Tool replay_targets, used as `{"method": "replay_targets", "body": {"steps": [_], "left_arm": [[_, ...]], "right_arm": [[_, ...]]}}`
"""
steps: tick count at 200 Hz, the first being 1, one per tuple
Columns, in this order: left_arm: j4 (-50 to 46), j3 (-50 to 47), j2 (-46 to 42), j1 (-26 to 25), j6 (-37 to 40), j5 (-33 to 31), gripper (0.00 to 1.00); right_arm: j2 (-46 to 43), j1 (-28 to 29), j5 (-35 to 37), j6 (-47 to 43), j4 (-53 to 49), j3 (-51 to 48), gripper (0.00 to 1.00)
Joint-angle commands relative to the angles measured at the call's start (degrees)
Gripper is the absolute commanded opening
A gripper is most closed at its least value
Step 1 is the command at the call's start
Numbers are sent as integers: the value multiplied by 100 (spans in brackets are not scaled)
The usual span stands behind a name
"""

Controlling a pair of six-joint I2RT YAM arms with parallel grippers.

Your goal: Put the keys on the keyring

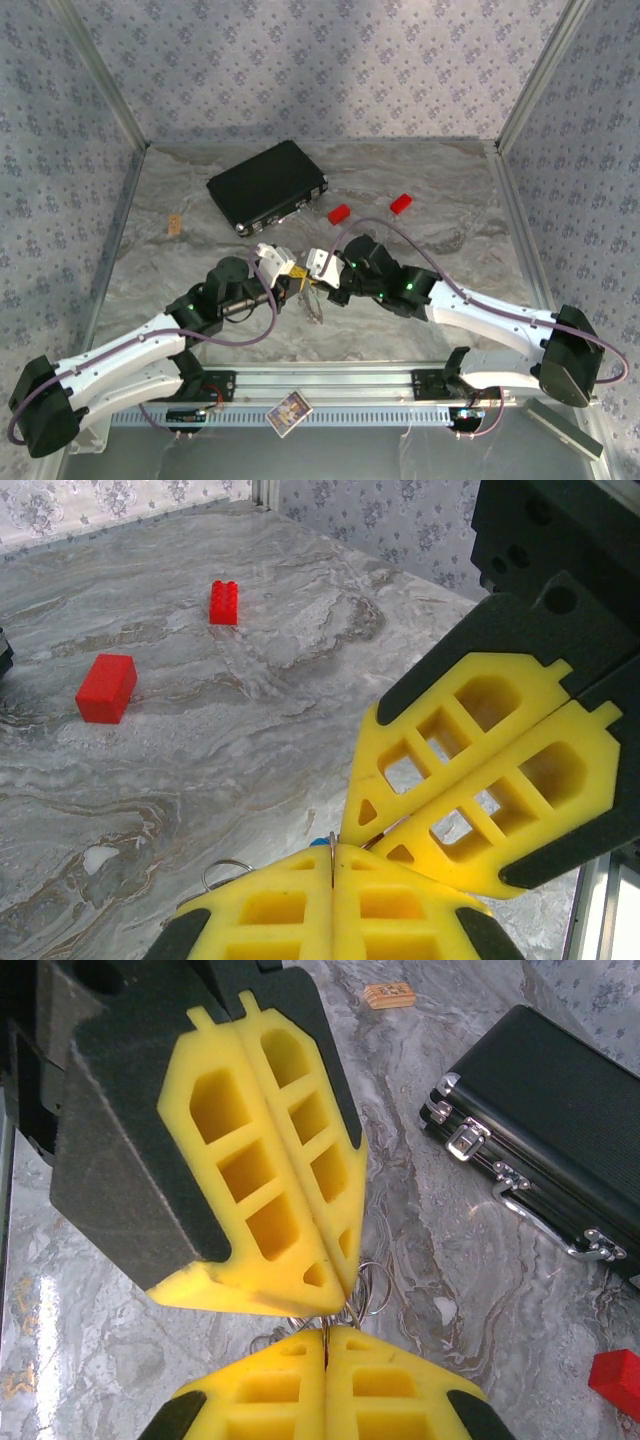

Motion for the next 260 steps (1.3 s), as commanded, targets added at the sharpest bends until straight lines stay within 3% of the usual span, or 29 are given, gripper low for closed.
{"method": "replay_targets", "body": {"steps": [1,65,93,111,143,172,211,260], "left_arm": [[413,91,-61,-33,-38,23,0],[760,28,-46,-30,-12,-10,0],[1087,-131,-104,-32,216,101,0],[1559,-390,-154,-30,596,292,0],[2511,-838,-169,-21,1061,711,0],[2816,-934,-139,-16,1122,1022,0],[2921,-937,-87,-16,1073,1154,0],[2931,-939,-68,-13,1027,1191,0]], "right_arm": [[-56,75,-264,-126,-46,-31,0],[-244,186,-387,-404,-148,-249,0],[-591,109,-415,-339,-383,-366,39],[-1001,-212,-885,-155,-577,-544,51],[-1258,-1165,-2054,567,-270,-760,43],[-1152,-1373,-2518,1163,835,-1036,25],[-788,-1347,-2881,1340,1395,-1142,30],[-657,-1342,-3010,1423,1757,-1231,26]]}}
